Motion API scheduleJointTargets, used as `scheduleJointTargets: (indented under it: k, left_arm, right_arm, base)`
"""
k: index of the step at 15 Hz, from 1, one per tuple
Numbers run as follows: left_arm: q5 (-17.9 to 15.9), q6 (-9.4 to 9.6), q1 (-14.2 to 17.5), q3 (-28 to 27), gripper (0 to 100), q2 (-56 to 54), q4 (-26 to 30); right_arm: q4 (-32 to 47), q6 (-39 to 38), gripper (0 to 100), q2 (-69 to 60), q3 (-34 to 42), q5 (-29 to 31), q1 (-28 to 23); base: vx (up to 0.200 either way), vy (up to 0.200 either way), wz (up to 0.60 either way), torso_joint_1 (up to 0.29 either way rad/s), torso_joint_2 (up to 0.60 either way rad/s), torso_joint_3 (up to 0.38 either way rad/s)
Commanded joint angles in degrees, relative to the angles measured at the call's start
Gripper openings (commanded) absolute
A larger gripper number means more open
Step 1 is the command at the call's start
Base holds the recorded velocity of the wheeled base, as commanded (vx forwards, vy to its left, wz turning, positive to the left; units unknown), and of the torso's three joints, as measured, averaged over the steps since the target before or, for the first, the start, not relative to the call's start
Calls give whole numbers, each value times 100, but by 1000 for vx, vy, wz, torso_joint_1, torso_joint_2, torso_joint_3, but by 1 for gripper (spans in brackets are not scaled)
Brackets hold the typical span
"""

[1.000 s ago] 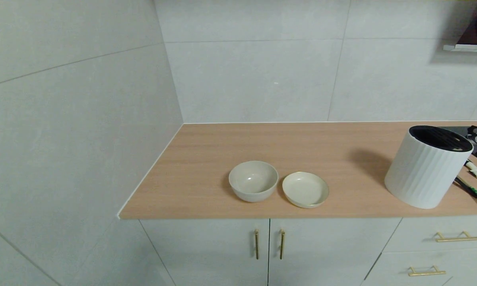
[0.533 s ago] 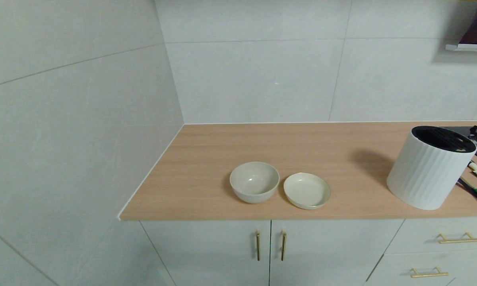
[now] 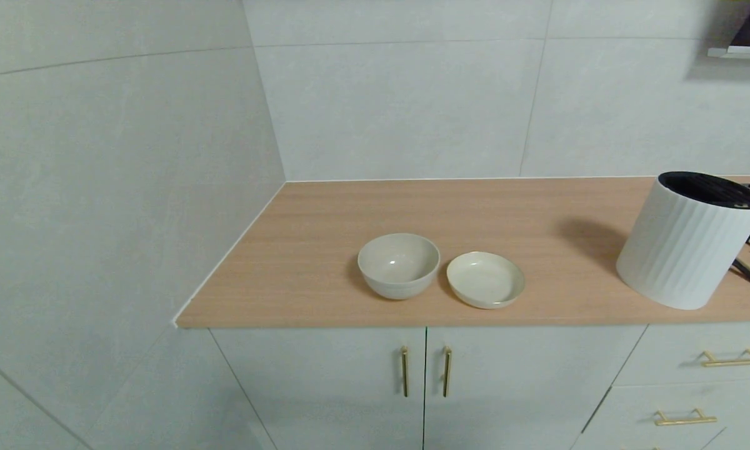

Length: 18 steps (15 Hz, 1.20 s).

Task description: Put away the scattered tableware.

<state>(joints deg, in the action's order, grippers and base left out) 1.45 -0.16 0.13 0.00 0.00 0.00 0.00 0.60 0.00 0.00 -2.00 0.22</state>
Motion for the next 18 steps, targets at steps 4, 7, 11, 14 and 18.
scheduleJointTargets:
  k: [4, 7, 11, 14, 18]
  left_arm:
    - [4, -11, 4, 0, 100, 0, 0]
    - [4, -2, 4, 0, 100, 0, 0]
    - [4, -2, 4, 0, 100, 0, -9]
    - [4, -2, 4, 0, 100, 0, 0]
    - [4, -2, 4, 0, 100, 0, 0]
  right_arm:
    - [0, 2, 100, 0, 0, -2, 4]
    - [0, 2, 100, 0, 0, -2, 4]
    - [0, 2, 100, 0, 0, -11, 4]
    - [0, 2, 100, 0, 0, -2, 4]
    - [-9, 2, 100, 0, 0, -2, 4]
  base:
    - [0, 0, 0, -232, 537, 297]
    - [0, 0, 0, -219, 512, 281]
    - [0, 0, 0, -198, 499, 293]
    - [0, 0, 0, -180, 469, 289]
    - [0, 0, 0, -163, 470, 300]
